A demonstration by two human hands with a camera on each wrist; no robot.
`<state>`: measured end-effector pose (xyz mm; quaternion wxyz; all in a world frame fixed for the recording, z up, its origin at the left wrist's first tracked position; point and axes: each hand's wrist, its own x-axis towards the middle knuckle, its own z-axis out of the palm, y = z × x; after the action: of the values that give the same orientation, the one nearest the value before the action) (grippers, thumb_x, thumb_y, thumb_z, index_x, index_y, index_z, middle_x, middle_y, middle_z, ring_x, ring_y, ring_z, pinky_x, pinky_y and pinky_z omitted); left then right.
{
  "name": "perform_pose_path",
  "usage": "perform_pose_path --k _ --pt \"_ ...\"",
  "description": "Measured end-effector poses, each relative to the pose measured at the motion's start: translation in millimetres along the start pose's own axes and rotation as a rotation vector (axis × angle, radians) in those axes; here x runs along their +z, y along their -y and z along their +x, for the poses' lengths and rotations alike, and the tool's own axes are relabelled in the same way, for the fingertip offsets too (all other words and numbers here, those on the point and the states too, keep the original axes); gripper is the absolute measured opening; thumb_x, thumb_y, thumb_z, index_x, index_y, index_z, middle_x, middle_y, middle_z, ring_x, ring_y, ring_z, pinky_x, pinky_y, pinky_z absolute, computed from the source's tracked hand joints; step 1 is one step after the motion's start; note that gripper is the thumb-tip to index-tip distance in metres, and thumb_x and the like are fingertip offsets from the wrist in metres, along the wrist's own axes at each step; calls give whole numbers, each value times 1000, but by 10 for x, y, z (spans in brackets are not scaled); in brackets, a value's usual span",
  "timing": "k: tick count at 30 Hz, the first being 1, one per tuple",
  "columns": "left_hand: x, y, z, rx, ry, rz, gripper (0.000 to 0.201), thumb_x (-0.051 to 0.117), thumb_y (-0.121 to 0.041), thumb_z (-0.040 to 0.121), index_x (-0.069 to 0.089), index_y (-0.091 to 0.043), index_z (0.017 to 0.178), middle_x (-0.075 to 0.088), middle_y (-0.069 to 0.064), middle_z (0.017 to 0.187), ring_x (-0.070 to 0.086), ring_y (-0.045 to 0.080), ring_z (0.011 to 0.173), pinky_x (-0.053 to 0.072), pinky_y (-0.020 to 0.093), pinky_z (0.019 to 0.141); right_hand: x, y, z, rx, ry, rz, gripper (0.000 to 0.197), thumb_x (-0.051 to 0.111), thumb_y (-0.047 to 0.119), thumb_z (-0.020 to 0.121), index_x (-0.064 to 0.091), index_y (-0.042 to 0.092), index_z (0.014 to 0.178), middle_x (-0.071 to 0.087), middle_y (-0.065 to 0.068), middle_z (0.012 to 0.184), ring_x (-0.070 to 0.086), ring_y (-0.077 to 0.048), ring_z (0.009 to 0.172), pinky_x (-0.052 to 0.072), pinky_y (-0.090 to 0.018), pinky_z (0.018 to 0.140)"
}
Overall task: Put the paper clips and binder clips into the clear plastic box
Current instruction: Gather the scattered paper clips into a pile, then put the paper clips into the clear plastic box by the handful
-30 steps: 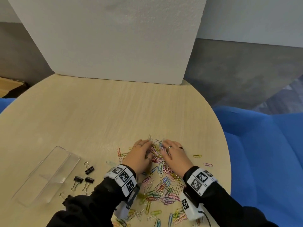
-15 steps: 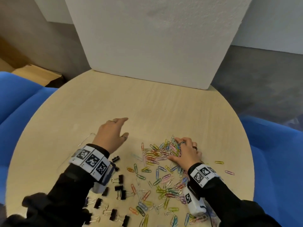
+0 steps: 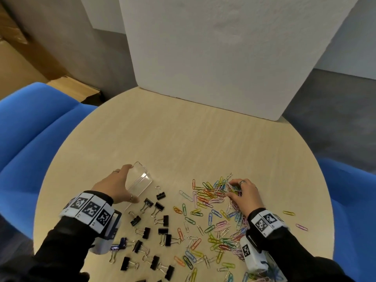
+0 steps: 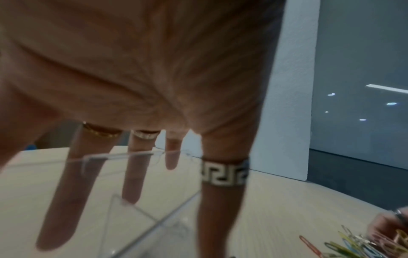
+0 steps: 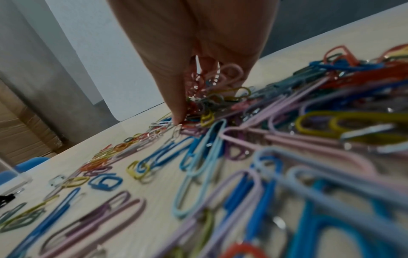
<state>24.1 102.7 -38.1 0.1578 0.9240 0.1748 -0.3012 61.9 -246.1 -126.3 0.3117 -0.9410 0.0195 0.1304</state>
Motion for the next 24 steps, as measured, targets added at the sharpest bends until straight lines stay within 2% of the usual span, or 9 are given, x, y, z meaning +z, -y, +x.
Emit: perform_pose_path --k 2,4,6,10,15,19,21,24 --pt "29 37 11 -4 -10 9 99 81 -27 66 18 -28 142 49 10 132 55 25 113 48 40 96 -8 13 -5 -1 -22 25 27 71 16 78 63 15 104 60 -5 109 55 -22 104 45 -34 95" --pt "39 66 25 -14 -33 23 85 78 -21 70 25 -28 136 55 6 116 58 22 99 52 37 87 -26 13 -7 3 -44 54 26 70 13 79 64 13 104 62 -5 108 57 -18 100 46 -28 91" --pt "28 74 34 -16 -59 31 75 77 -19 72 31 -28 131 56 3 112 58 20 95 52 34 83 -42 12 -16 17 -59 82 25 69 13 80 65 12 104 64 -4 107 56 -12 92 43 -21 85" --pt "-94 -63 43 29 -145 43 70 74 -22 75 33 -30 130 57 2 117 58 20 97 52 33 80 -86 6 -30 56 -82 145 24 68 14 81 65 12 105 66 -3 107 54 -9 89 39 -18 83" --pt "-228 -513 158 197 -243 107 67 69 -23 80 31 -33 133 55 -1 120 56 18 101 47 28 69 -161 -26 -36 85 -81 194 25 66 15 83 63 12 108 63 -2 103 51 -9 90 36 -17 81" --pt "-208 -903 353 300 -211 157 68 69 -21 79 31 -35 134 55 -1 123 58 19 102 53 33 77 -229 9 -29 72 -89 251 23 66 14 84 62 14 106 60 2 97 55 -15 95 36 -18 79" --pt "-176 -1042 431 343 -181 171 71 70 -18 77 32 -36 134 55 -3 124 57 18 105 52 32 78 -271 61 -26 52 -91 268 23 65 15 84 62 14 107 60 3 98 54 -13 94 36 -17 79" --pt "-120 -1156 506 404 -131 175 75 72 -17 75 32 -37 136 56 -5 124 55 16 107 48 29 77 -349 164 -7 5 -84 297 23 64 15 85 61 15 108 60 4 101 53 -8 94 36 -6 71"
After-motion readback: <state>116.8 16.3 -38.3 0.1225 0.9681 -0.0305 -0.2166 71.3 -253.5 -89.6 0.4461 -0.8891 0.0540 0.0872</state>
